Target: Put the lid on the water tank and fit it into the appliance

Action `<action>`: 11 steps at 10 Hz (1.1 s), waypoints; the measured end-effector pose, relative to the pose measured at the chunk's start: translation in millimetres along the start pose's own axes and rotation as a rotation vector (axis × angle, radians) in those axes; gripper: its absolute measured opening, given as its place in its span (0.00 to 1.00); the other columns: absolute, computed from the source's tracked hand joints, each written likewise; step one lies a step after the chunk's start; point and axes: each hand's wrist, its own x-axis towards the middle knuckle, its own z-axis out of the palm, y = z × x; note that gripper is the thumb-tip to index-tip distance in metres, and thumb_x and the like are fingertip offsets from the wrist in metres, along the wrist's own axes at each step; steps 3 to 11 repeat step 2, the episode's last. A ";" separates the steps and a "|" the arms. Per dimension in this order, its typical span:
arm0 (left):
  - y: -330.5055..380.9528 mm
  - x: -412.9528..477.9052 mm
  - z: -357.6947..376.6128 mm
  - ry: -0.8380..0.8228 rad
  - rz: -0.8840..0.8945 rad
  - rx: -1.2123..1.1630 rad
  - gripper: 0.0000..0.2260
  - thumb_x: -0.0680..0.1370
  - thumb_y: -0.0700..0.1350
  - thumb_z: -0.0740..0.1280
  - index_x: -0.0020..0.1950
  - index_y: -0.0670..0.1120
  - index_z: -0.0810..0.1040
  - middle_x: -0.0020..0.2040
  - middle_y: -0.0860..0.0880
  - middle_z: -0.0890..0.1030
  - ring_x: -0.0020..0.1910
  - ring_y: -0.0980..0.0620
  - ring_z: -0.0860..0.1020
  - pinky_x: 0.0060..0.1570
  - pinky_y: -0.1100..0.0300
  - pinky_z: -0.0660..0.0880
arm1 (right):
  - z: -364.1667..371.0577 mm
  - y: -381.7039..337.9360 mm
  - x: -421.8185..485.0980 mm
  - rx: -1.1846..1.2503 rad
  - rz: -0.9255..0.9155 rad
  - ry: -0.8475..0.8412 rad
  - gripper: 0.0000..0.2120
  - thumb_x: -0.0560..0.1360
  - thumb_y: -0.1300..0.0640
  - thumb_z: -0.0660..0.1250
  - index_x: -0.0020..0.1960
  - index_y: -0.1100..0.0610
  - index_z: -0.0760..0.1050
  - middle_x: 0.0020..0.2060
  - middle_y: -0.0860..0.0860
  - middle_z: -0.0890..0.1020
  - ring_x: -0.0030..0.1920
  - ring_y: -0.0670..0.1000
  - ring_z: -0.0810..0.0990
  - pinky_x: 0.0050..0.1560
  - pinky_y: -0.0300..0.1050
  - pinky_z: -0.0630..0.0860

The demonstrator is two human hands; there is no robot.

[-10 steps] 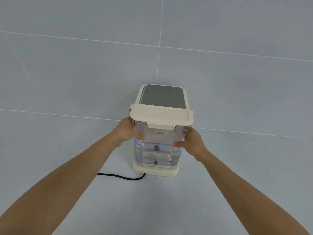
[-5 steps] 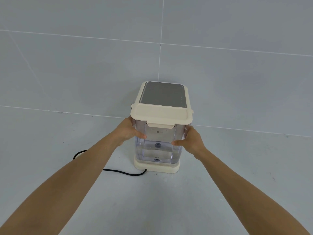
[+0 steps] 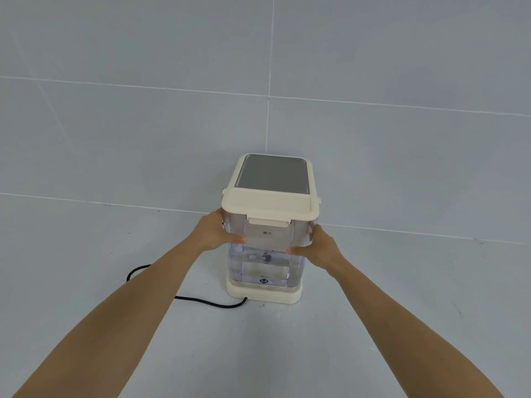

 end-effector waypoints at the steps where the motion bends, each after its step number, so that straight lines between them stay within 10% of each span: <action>1: -1.6 -5.3 -0.6 0.028 0.057 0.112 0.35 0.67 0.52 0.72 0.70 0.46 0.61 0.70 0.45 0.69 0.67 0.45 0.68 0.56 0.59 0.65 | -4.7 -0.4 -2.0 -0.126 -0.019 -0.008 0.37 0.68 0.47 0.70 0.69 0.59 0.58 0.68 0.57 0.67 0.67 0.58 0.66 0.58 0.48 0.69; 2: 5.4 -10.6 -17.6 0.035 0.053 0.226 0.35 0.70 0.55 0.69 0.71 0.46 0.58 0.73 0.45 0.65 0.69 0.45 0.65 0.64 0.54 0.64 | -19.9 -3.6 -8.5 -0.302 -0.033 0.008 0.42 0.71 0.43 0.65 0.73 0.61 0.47 0.75 0.59 0.52 0.74 0.59 0.51 0.70 0.54 0.59; 11: 5.4 -10.6 -17.6 0.035 0.053 0.226 0.35 0.70 0.55 0.69 0.71 0.46 0.58 0.73 0.45 0.65 0.69 0.45 0.65 0.64 0.54 0.64 | -19.9 -3.6 -8.5 -0.302 -0.033 0.008 0.42 0.71 0.43 0.65 0.73 0.61 0.47 0.75 0.59 0.52 0.74 0.59 0.51 0.70 0.54 0.59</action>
